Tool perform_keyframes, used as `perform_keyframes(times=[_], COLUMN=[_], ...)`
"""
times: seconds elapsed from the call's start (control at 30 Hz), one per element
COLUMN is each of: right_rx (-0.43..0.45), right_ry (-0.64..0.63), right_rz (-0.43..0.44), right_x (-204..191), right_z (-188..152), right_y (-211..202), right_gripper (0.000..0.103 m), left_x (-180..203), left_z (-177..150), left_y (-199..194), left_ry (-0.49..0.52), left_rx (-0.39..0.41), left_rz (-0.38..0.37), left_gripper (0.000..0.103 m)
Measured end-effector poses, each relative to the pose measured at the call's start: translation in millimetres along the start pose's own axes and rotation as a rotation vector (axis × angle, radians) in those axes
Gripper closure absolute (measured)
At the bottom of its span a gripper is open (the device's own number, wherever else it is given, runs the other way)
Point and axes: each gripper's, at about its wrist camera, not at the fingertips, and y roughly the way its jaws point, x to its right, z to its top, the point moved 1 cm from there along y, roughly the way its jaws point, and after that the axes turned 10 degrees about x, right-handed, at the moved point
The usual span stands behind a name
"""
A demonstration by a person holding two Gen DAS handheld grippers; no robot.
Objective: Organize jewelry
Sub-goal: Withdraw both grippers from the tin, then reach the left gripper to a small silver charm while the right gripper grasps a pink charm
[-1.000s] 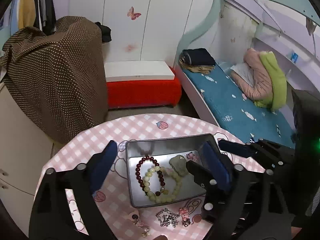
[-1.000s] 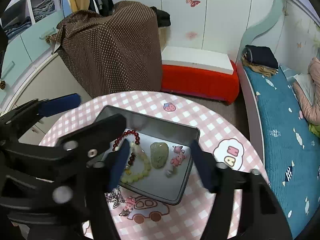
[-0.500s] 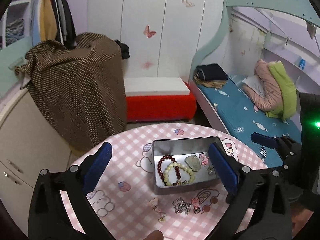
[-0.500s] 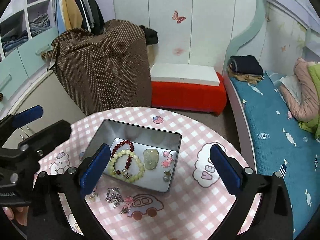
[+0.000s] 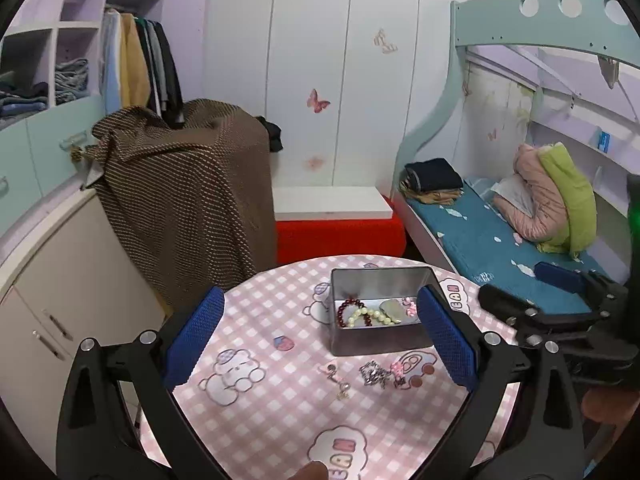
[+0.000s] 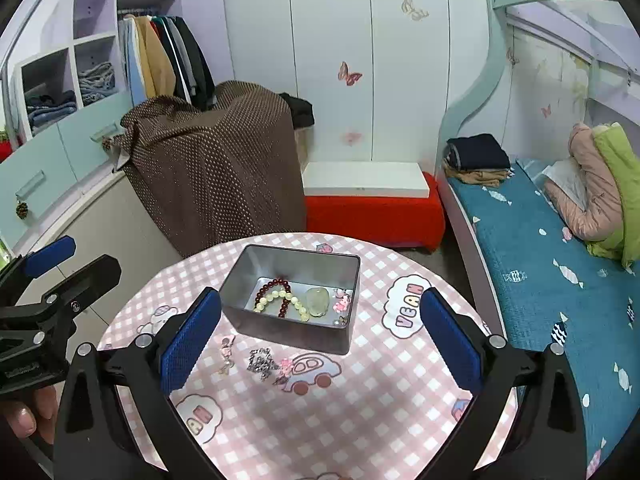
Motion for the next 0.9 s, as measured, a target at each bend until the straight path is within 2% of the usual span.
perform_keyframes(times=[0.17,0.27,0.4,0.63,0.9], right_rx=[0.011,-0.014,-0.063,-0.137,-0.221], right_ry=[-0.007,-0.01,-0.011,-0.034,-0.058], right_rz=[-0.017,-0.034,-0.04,-0.034,-0.039], right_x=[1,3,5,-7,-18], right_z=[-7,-21,-44,-75,-97], right_y=[-15,-15,-9,13,51], right_gripper=[0.007,0.007,0.007,0.007,0.009], left_x=[-8,-14,-21,-25,-29], left_z=[-10,-23,-47,-83,-105], left_y=[-20,-28,-30,-17,5], left_ry=[-0.006,-0.002,-0.012,-0.038,-0.052], left_rx=[0.017,0.019,-0.017,-0.081,-0.14], left_rz=[0.028,0.054,0.068,0.077,0.077], left_gripper=[0.005,0.005,0.005,0.005,0.005])
